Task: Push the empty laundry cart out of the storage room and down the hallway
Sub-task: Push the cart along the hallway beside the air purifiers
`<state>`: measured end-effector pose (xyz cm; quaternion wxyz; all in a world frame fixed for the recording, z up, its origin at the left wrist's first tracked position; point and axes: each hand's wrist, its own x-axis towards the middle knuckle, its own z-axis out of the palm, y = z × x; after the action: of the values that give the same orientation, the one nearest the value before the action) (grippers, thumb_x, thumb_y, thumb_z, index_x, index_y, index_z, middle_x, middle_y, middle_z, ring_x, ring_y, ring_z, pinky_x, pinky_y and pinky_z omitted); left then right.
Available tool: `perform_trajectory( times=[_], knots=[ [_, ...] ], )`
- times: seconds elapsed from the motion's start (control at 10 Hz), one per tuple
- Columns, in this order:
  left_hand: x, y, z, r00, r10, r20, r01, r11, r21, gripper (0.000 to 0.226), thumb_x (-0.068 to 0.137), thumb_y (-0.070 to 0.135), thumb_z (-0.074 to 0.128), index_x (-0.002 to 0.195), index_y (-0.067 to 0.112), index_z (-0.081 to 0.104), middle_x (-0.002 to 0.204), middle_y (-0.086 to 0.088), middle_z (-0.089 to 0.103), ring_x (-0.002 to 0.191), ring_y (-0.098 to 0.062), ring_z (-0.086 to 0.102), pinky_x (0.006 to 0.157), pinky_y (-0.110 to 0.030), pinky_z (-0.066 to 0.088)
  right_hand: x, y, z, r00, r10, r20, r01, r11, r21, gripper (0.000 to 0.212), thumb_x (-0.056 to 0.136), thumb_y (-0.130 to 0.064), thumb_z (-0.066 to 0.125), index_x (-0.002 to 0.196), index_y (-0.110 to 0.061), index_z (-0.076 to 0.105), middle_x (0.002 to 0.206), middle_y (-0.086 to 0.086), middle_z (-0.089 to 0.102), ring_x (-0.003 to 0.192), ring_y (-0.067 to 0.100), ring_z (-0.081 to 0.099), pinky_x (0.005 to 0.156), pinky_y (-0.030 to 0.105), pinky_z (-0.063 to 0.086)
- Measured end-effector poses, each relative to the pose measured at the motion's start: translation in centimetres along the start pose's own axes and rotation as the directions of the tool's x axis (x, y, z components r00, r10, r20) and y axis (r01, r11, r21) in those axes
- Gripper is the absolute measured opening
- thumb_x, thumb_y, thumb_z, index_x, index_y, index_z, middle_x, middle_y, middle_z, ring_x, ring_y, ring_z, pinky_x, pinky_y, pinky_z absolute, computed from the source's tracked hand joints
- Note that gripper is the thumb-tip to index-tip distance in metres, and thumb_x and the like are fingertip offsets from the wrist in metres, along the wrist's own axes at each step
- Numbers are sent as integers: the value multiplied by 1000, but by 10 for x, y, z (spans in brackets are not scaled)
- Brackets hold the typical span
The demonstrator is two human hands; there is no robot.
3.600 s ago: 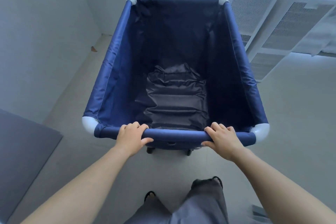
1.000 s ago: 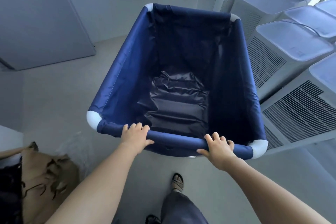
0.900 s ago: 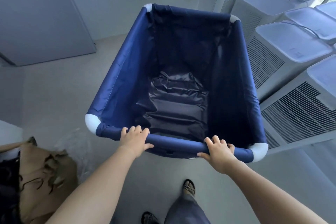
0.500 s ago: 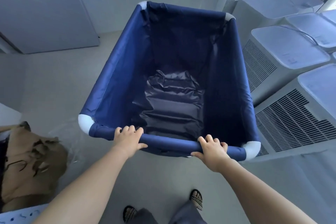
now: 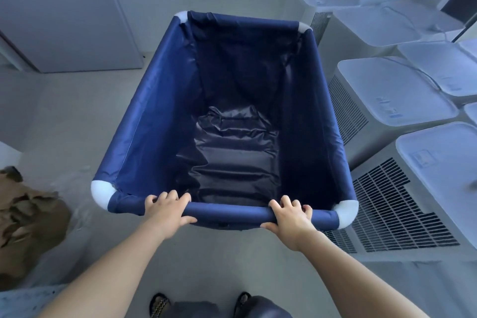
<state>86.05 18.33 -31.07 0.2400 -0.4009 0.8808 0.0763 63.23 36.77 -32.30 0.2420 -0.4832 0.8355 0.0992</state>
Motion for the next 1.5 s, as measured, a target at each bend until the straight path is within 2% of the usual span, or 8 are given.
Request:
perform_trajectory(
  times=[0.2,0.3,0.6,0.8,1.5],
  knots=[
    [32,26,-18,1000,-21,13,21,998,-56,45,88,64,43,116,28,41,103,5,42,109,-19,44,98,-39,28,33,33,-20,998,-17,-55,16,1000,-22,55,89,-64,38,129,-27,37,121,2,39,109,26,40,103,48,26],
    [55,21,-29,1000,-22,18,23,999,-39,46,88,64,43,119,29,39,111,3,47,111,-20,45,99,-39,28,53,32,-30,996,-28,-80,27,999,-18,53,89,-64,38,127,-26,38,121,2,39,109,26,39,102,48,26],
    [147,-17,-81,1000,0,23,0,1000,-23,41,88,62,43,114,30,40,103,5,43,108,-19,45,98,-39,30,142,15,-76,997,-24,-80,26,999,23,52,91,-62,38,126,-24,38,124,5,37,114,28,35,105,52,23],
    [220,-36,-121,1000,10,29,-9,1000,-13,44,89,61,43,117,28,40,112,1,48,111,-20,45,101,-39,29,213,8,-116,998,6,-58,-5,1000,20,53,90,-63,37,127,-25,38,123,4,39,112,27,39,103,51,25],
    [370,-87,-196,1000,14,-14,-14,1000,2,46,88,63,42,119,29,40,112,3,48,111,-19,46,99,-37,29,363,-9,-203,997,1,-80,-1,1000,-9,54,90,-64,37,129,-26,37,123,3,39,112,26,39,101,48,27]
  ],
)
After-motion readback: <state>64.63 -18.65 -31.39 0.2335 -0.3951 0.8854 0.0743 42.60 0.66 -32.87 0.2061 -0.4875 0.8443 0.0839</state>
